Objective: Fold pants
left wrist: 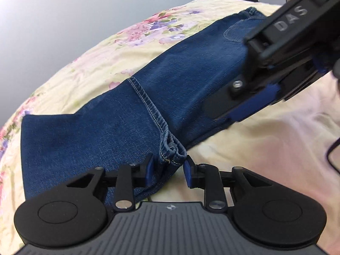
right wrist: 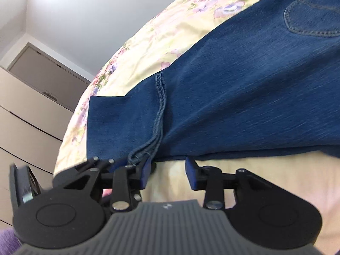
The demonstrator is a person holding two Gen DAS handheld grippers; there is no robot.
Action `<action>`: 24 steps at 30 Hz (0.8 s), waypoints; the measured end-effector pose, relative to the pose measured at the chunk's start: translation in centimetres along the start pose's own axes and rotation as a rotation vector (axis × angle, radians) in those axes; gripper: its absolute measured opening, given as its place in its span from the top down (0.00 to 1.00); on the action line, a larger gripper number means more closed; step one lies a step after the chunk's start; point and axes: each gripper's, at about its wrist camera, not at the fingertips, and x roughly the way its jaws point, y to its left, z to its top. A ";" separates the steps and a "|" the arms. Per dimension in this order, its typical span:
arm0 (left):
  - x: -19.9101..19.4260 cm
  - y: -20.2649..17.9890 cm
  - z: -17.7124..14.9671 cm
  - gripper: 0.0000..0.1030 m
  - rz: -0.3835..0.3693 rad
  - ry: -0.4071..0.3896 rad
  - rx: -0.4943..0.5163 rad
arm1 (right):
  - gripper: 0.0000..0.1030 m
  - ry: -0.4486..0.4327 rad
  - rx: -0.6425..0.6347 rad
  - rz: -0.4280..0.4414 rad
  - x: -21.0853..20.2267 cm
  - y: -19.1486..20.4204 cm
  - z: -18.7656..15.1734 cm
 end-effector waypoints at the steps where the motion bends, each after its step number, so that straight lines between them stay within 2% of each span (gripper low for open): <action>1: -0.3 0.4 0.0 0.64 -0.035 0.001 -0.028 | 0.63 0.007 0.023 0.015 0.5 0.2 0.1; 3: -0.9 1.3 -0.1 0.63 -0.100 -0.003 -0.082 | 0.57 0.023 0.066 0.046 1.4 0.2 0.4; 5: -1.6 1.9 -0.2 0.63 -0.104 -0.019 -0.095 | 0.54 0.043 0.092 0.068 2.4 0.3 0.5; 9: -2.8 4.4 -0.8 0.63 -0.131 -0.029 -0.150 | 0.54 0.082 0.147 0.072 4.6 0.0 0.8; 13: -3.4 7.1 -1.5 0.63 -0.084 -0.037 -0.209 | 0.54 0.118 0.187 0.116 7.0 -0.7 0.9; 19: -3.4 11.0 -2.5 0.63 -0.041 -0.053 -0.328 | 0.71 0.148 0.252 0.154 9.5 -1.5 0.5; 21: -3.7 11.9 -2.8 0.63 -0.027 -0.068 -0.364 | 0.83 0.151 0.252 0.140 9.5 -1.1 0.5; 24: -5.1 13.4 -3.0 0.63 0.020 -0.110 -0.417 | 0.89 0.141 0.208 0.113 8.5 0.8 0.8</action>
